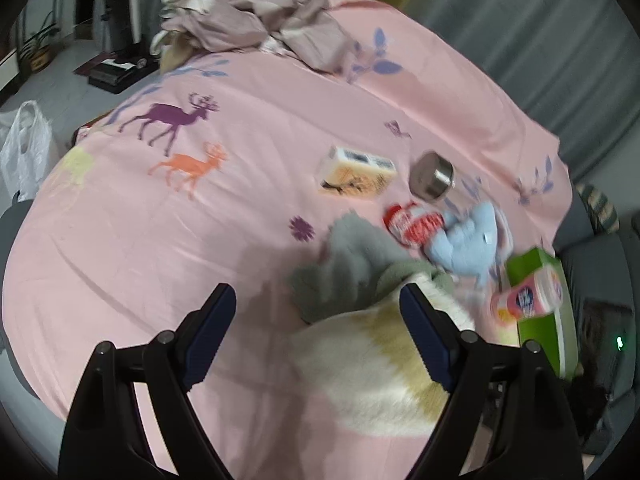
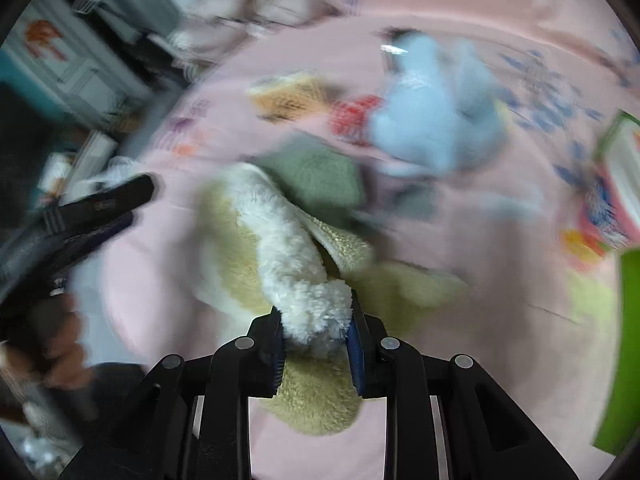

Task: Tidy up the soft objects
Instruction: 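Grasp the yellow-white fluffy towel edge with the right gripper and lift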

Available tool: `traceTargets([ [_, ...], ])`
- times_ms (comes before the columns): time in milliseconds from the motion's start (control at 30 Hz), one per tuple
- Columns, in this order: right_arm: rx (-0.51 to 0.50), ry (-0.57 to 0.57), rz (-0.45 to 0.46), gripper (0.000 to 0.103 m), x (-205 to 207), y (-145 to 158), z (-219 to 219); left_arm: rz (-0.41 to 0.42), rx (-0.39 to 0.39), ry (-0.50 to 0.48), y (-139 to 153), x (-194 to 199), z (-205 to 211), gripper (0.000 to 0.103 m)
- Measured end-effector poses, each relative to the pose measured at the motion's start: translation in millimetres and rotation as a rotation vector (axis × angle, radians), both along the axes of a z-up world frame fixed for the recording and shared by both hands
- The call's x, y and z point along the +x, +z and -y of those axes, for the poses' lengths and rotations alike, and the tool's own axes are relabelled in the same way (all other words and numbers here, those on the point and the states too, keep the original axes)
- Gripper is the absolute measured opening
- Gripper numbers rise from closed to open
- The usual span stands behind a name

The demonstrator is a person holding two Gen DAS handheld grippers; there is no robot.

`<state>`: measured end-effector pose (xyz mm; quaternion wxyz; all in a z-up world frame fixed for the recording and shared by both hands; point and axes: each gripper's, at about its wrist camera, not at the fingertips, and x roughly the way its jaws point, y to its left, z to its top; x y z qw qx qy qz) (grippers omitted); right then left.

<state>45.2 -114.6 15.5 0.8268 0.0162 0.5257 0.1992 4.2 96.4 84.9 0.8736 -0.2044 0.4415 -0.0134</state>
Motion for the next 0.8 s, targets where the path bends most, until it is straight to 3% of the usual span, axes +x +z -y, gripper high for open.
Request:
traceTargets([
  [100, 0.001, -0.026, 0.011, 0.028, 0.4, 6.7, 9.9, -0.015, 0.012, -0.053, -4.5, 0.1, 14.0, 0.080],
  [267, -0.116, -0.117, 0.054, 0.061, -5.0, 8.7, 24.5, -0.047, -0.003, -0.155, -13.3, 1.2, 37.4, 0.078],
  [400, -0.048, -0.147, 0.010, 0.063, -3.3, 7.7, 43.5, -0.073, -0.013, -0.233, -22.7, 0.3, 58.6, 0.073],
  [567, 0.012, -0.189, 0.029, 0.063, -8.7, 19.0, 65.1, -0.109, -0.071, -0.336, -37.7, 1.4, 86.7, 0.069],
  [800, 0.129, -0.191, -0.019, 0.064, -4.8, 12.9, 66.7, -0.135, -0.096, -0.355, -58.9, 4.1, 108.1, 0.065],
])
